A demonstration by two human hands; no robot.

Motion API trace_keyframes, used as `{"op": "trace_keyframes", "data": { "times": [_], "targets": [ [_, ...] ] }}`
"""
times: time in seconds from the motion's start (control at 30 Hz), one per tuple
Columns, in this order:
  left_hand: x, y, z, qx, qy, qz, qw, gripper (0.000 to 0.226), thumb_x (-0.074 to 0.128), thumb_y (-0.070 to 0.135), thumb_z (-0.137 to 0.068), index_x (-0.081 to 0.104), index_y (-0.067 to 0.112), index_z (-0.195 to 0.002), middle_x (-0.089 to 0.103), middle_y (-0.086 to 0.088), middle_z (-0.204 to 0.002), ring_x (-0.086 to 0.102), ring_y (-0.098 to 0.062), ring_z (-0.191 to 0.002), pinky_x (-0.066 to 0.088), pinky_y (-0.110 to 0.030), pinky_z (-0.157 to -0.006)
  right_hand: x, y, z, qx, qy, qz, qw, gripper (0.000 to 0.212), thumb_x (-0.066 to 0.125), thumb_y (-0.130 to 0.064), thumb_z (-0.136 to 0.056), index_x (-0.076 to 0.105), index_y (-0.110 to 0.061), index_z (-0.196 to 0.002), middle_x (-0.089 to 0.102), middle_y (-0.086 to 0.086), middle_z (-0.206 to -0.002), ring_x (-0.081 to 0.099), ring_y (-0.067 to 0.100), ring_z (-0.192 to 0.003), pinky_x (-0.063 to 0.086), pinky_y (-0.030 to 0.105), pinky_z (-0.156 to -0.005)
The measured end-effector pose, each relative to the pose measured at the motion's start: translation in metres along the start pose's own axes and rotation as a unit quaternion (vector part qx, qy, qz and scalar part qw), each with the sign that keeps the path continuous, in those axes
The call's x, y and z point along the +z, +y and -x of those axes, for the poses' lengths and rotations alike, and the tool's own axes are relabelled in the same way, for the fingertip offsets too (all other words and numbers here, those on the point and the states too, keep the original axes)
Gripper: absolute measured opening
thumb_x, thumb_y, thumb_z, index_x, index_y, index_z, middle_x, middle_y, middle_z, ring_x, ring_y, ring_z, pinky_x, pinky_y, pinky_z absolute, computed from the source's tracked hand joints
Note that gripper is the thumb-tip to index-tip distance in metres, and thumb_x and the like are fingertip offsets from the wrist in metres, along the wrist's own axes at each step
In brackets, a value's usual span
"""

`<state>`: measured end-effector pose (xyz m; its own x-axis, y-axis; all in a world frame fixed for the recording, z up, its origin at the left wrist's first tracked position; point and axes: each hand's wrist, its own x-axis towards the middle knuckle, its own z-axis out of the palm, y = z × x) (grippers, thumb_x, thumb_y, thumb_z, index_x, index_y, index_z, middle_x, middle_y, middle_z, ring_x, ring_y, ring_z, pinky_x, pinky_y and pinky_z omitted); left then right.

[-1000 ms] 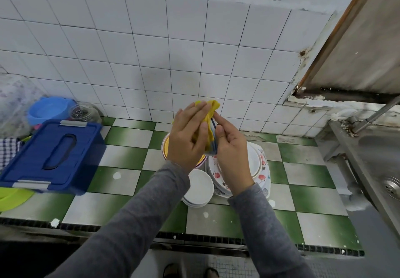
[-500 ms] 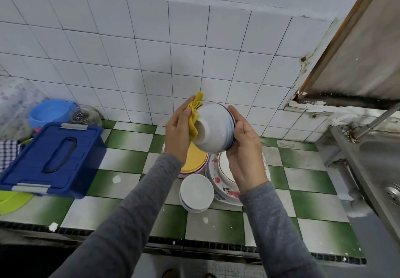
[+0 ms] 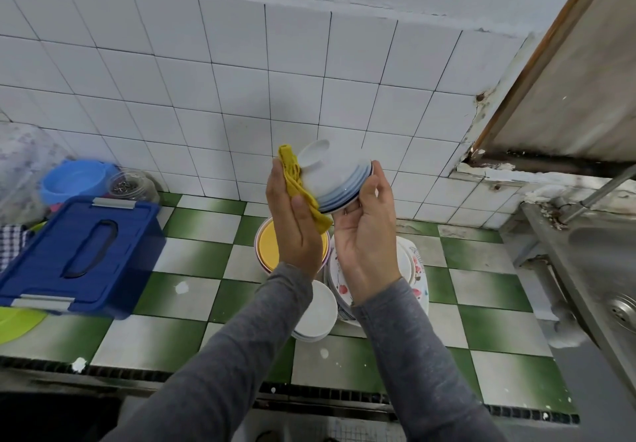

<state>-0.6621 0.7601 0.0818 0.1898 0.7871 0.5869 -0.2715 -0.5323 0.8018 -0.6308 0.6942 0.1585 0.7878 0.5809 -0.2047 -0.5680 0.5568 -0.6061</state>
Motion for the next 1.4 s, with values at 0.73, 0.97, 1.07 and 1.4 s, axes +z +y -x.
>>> {"op": "trace_keyframes", "data": {
  "times": [0.73,0.97,1.07,1.4],
  "targets": [
    [-0.019,0.013,-0.032,0.176,-0.192,-0.173,0.950,0.045,0.035,0.015,-0.101,0.050,-0.003,-0.140,0.049,-0.016,-0.146,0.045,-0.033,-0.137,0.038,-0.052,-0.112,-0.019,-0.001,0.011,-0.103,-0.114,0.379,0.913,0.039,0.039,-0.009,-0.107,0.050,-0.020,-0.143,0.071,0.010,-0.114,0.070,0.022,-0.107,0.059,0.038,-0.090],
    [-0.023,0.012,-0.035,0.177,-0.167,-0.162,0.956,0.043,0.033,0.013,-0.102,0.047,0.002,-0.141,0.050,-0.015,-0.144,0.048,-0.022,-0.133,0.043,-0.042,-0.110,-0.022,-0.002,0.012,-0.132,-0.124,0.416,0.891,0.039,0.041,-0.006,-0.106,0.053,-0.015,-0.142,0.068,0.013,-0.122,0.068,0.024,-0.110,0.060,0.040,-0.087],
    [-0.023,0.011,-0.028,0.222,-0.152,-0.199,0.943,0.044,0.032,0.017,-0.104,0.050,-0.003,-0.138,0.052,-0.018,-0.141,0.051,-0.030,-0.131,0.044,-0.046,-0.109,-0.022,-0.002,0.012,-0.156,-0.119,0.437,0.878,0.037,0.041,-0.008,-0.106,0.056,-0.015,-0.139,0.068,-0.005,-0.111,0.068,0.018,-0.101,0.061,0.035,-0.086],
    [-0.034,0.003,-0.037,-0.040,-0.179,0.017,0.983,0.042,0.034,0.028,-0.101,0.048,0.021,-0.140,0.053,-0.002,-0.144,0.050,-0.017,-0.134,0.040,-0.037,-0.113,-0.026,-0.017,0.007,-0.122,-0.102,0.339,0.927,0.032,0.041,-0.005,-0.105,0.067,-0.022,-0.111,0.069,-0.007,-0.113,0.066,0.004,-0.099,0.056,0.021,-0.079]
  ]
}}
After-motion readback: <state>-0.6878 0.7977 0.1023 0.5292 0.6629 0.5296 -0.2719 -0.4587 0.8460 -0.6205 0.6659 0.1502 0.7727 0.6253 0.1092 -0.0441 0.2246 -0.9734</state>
